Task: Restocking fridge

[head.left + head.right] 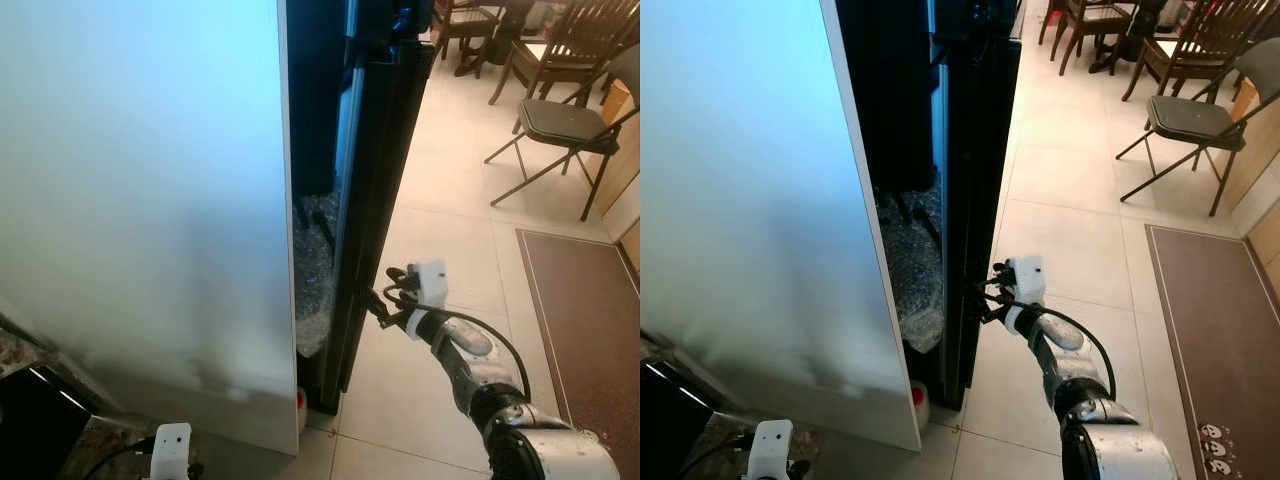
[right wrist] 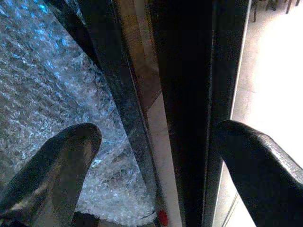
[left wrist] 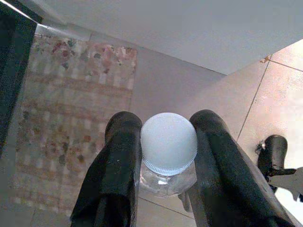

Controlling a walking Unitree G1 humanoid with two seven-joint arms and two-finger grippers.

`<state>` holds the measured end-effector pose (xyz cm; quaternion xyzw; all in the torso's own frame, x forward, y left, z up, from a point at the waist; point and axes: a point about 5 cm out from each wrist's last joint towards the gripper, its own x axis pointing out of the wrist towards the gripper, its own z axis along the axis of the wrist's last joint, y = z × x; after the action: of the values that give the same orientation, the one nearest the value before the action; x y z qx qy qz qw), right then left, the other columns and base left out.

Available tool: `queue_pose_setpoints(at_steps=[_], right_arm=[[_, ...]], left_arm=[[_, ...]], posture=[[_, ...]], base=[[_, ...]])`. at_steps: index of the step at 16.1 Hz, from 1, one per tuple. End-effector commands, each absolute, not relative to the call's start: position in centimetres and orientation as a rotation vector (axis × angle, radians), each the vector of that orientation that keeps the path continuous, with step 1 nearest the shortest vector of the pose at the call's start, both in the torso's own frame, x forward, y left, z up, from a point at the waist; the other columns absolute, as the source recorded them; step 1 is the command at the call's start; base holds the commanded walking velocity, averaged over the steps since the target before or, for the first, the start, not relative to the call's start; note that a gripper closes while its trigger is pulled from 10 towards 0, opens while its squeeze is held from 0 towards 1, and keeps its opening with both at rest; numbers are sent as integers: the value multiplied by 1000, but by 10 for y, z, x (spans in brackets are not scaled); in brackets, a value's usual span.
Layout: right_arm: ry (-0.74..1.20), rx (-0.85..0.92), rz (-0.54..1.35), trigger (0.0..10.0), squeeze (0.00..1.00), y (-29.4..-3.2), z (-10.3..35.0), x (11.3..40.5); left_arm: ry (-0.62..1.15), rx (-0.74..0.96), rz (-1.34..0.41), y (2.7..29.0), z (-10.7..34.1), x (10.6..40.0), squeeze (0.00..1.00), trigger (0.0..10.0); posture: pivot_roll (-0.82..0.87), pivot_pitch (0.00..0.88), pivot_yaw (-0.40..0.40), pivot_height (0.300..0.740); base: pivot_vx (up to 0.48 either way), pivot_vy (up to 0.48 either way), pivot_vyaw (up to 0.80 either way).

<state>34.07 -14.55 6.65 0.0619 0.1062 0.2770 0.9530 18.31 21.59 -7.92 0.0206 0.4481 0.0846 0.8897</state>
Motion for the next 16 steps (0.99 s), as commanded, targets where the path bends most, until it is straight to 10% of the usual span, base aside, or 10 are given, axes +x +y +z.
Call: queue_pose_setpoints(at_steps=[1, 16], right_arm=[[215, 117, 563, 10000, 0, -145, 72, 345], [187, 36, 327, 10000, 0, -167, 85, 359]], left_arm=[[938, 30, 185, 215, -80, 182, 0, 10000], [941, 33, 183, 214, -80, 183, 0, 10000]], posture=[[35, 0, -41, 740], [38, 0, -44, 740]], base=[[0, 0, 0], [0, 0, 0]])
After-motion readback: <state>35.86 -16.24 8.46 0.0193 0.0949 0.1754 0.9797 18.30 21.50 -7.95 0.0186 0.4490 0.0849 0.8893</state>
